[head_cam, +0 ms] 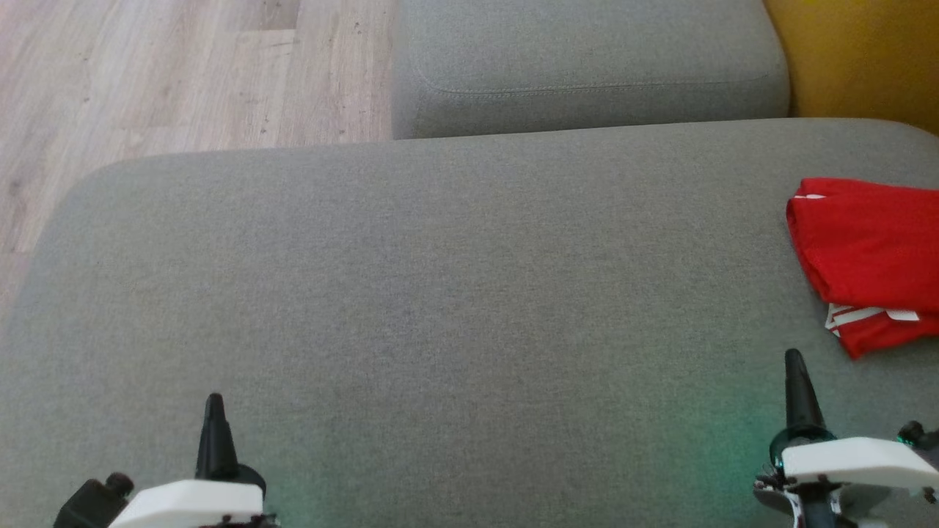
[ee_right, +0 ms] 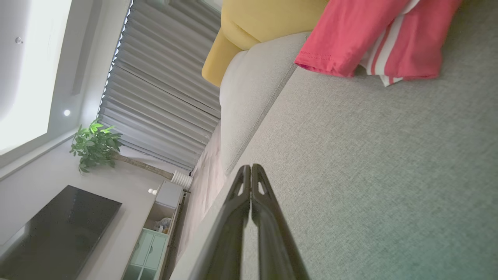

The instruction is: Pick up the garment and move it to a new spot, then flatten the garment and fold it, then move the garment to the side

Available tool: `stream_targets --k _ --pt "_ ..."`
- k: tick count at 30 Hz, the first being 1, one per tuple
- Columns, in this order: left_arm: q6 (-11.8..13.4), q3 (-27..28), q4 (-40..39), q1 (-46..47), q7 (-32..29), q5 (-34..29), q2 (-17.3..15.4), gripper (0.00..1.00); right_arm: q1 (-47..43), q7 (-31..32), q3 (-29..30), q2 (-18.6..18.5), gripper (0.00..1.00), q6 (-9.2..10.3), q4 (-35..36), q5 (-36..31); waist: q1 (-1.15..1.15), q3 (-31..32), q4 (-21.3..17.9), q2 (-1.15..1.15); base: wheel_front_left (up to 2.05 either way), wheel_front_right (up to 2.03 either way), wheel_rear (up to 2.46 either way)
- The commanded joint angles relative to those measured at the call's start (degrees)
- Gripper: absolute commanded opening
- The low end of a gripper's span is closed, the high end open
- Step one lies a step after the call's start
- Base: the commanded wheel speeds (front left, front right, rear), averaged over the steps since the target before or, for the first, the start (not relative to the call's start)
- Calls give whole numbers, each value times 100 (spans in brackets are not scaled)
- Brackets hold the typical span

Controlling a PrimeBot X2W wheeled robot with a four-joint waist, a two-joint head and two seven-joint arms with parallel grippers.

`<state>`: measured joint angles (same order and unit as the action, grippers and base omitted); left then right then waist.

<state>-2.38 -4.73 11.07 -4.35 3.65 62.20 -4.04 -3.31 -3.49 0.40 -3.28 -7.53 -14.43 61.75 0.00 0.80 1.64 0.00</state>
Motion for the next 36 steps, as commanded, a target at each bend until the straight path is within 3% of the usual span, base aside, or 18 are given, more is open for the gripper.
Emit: stream_targets --k 1,36 --pt "-45 190 -146 338 -18 128 -82 0 325 44 -36 -110 0 3 175 141 0 -2 -3 0 0 0 0" --pt "-396 702 179 861 -614 2448 -71 0 780 631 289 -114 0 4 84 2461 0 -75 -124 0 0 0 0"
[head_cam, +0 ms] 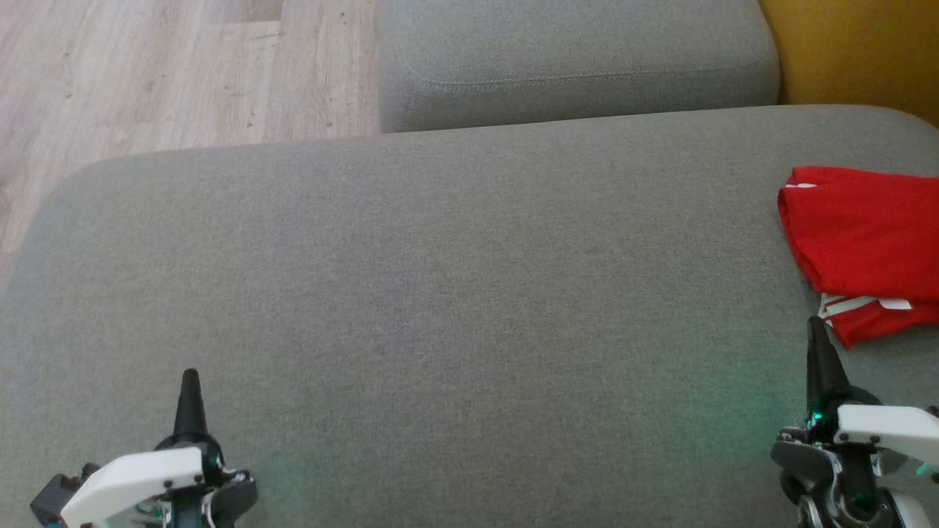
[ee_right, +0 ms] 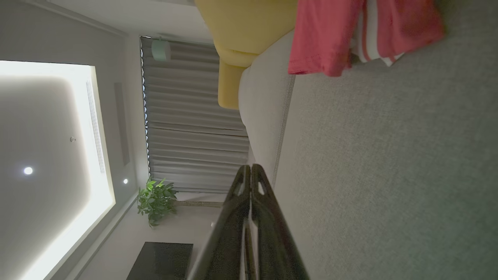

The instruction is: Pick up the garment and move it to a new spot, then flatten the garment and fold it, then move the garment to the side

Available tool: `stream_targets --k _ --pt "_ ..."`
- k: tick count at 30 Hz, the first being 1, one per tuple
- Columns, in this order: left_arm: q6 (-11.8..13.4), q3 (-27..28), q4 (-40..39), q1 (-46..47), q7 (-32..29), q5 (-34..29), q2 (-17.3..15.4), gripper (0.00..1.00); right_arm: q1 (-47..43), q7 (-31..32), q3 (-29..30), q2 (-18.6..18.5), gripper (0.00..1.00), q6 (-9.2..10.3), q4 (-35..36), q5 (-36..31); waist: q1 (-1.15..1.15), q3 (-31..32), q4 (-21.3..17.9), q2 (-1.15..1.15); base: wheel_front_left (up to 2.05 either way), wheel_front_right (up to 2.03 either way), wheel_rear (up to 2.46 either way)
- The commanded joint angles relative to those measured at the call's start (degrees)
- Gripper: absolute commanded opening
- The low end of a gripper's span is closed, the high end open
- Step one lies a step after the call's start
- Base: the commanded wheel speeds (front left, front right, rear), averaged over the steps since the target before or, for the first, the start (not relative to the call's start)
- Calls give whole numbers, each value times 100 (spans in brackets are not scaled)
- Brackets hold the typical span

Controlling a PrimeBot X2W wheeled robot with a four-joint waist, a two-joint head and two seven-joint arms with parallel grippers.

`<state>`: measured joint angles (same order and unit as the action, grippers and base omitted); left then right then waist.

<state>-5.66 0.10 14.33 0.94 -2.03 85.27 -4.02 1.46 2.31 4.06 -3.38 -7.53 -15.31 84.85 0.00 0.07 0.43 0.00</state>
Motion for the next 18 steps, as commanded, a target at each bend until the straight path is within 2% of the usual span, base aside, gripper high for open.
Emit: stream_targets --k 1,12,18 --pt "-77 234 -138 347 -63 207 -73 0 316 68 -67 -104 0 4 169 217 0 -4 -6 0 0 0 0" --pt "-178 387 -45 497 -239 865 -65 0 447 241 32 -102 0 4 143 875 0 -25 -41 0 0 0 0" --pt "-182 410 -40 505 -260 883 -53 0 454 260 50 -92 0 4 141 895 0 -26 -42 0 0 0 0"
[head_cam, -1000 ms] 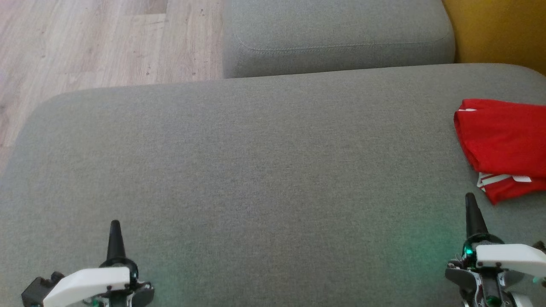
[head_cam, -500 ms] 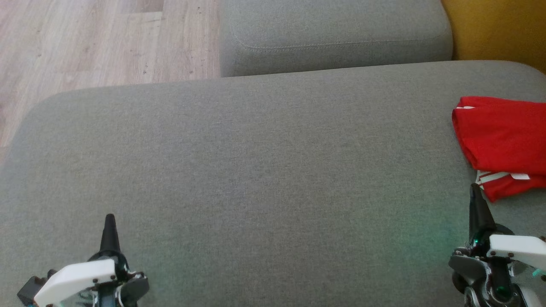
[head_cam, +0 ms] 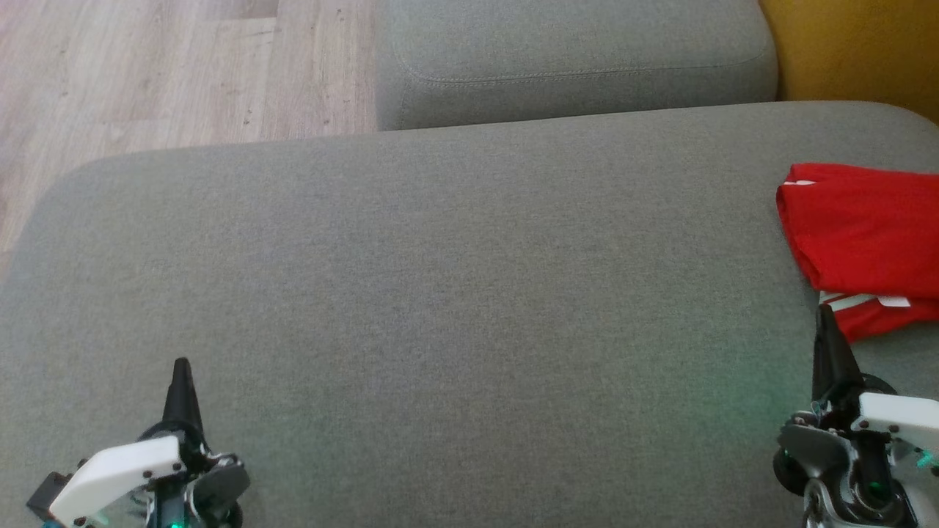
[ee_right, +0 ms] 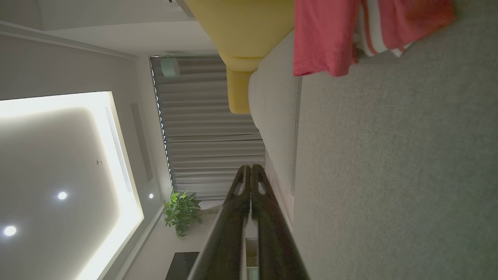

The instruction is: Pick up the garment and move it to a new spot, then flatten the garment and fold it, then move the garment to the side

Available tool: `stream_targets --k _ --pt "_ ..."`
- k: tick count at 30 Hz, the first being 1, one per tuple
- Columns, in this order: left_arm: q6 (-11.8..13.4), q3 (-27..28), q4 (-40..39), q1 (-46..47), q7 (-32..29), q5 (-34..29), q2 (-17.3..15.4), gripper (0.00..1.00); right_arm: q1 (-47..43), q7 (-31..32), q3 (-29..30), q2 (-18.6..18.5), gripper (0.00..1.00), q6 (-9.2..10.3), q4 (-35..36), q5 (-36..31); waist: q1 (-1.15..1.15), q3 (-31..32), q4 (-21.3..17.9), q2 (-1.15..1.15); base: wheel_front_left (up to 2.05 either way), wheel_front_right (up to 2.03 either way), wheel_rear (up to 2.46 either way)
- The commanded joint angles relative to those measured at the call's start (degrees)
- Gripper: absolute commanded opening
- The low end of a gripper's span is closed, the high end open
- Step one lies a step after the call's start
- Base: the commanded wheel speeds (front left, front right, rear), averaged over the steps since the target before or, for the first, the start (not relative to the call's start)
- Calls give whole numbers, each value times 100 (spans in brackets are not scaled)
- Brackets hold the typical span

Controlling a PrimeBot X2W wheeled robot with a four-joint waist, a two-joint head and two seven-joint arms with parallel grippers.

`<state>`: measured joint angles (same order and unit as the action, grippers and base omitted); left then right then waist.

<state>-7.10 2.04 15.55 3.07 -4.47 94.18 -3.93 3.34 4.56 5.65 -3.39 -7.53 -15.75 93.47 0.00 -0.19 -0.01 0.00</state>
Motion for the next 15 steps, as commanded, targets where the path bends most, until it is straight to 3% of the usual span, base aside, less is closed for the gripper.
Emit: stream_targets --k 1,15 --pt "-38 219 -162 292 -18 -11 -60 0 267 36 -107 -89 0 4 184 31 0 0 1 0 0 0 0" --pt "-38 255 -160 295 -47 -40 -35 0 269 61 -76 -67 0 4 182 5 0 0 1 0 0 0 0"
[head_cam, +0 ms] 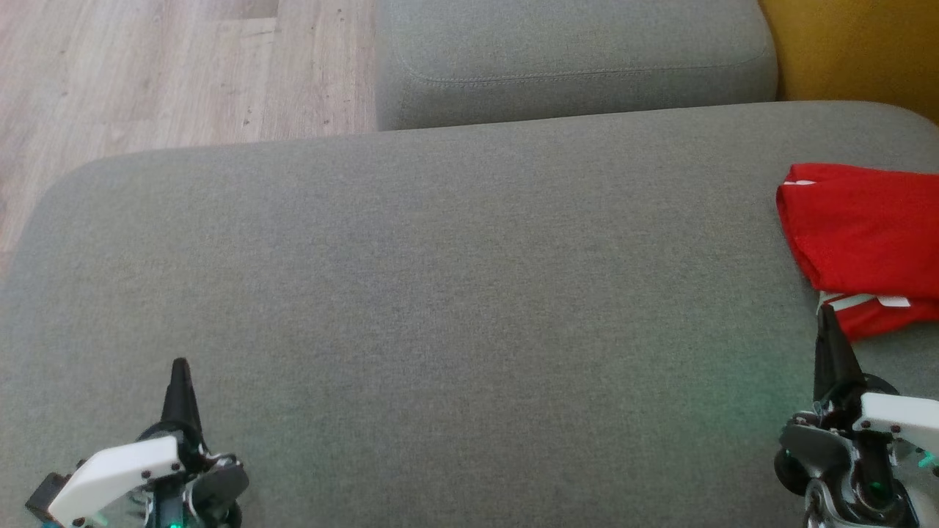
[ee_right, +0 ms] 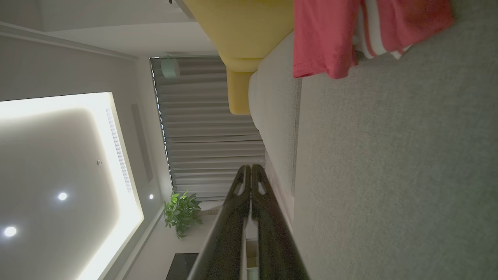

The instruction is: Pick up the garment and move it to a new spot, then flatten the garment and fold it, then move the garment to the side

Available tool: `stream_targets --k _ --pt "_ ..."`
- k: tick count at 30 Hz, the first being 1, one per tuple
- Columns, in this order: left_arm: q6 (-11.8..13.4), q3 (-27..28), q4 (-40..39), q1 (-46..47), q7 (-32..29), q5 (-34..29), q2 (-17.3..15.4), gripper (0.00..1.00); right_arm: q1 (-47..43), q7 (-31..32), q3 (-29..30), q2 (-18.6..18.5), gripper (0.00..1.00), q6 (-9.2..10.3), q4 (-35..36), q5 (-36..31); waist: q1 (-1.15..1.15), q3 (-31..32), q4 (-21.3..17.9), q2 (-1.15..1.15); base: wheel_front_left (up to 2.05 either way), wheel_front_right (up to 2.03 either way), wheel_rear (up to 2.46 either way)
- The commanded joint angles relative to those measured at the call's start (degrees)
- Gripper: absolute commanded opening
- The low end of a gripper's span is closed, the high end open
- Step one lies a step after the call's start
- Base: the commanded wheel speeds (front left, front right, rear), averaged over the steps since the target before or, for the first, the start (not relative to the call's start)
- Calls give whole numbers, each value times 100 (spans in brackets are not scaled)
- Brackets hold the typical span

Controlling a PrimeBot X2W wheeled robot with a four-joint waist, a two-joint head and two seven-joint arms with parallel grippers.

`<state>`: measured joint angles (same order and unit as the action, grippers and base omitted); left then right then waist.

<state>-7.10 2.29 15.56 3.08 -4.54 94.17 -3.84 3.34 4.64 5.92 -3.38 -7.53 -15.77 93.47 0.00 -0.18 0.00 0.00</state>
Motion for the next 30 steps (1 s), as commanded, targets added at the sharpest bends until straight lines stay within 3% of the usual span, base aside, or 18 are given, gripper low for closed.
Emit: stream_targets --k 1,30 --pt "-38 232 -161 295 -41 -41 -42 0 269 55 -100 -66 0 4 184 4 0 0 0 0 0 0 0" --pt "-38 291 -158 299 -88 -91 0 0 274 97 -49 -30 0 4 181 -39 0 0 0 0 0 0 0"
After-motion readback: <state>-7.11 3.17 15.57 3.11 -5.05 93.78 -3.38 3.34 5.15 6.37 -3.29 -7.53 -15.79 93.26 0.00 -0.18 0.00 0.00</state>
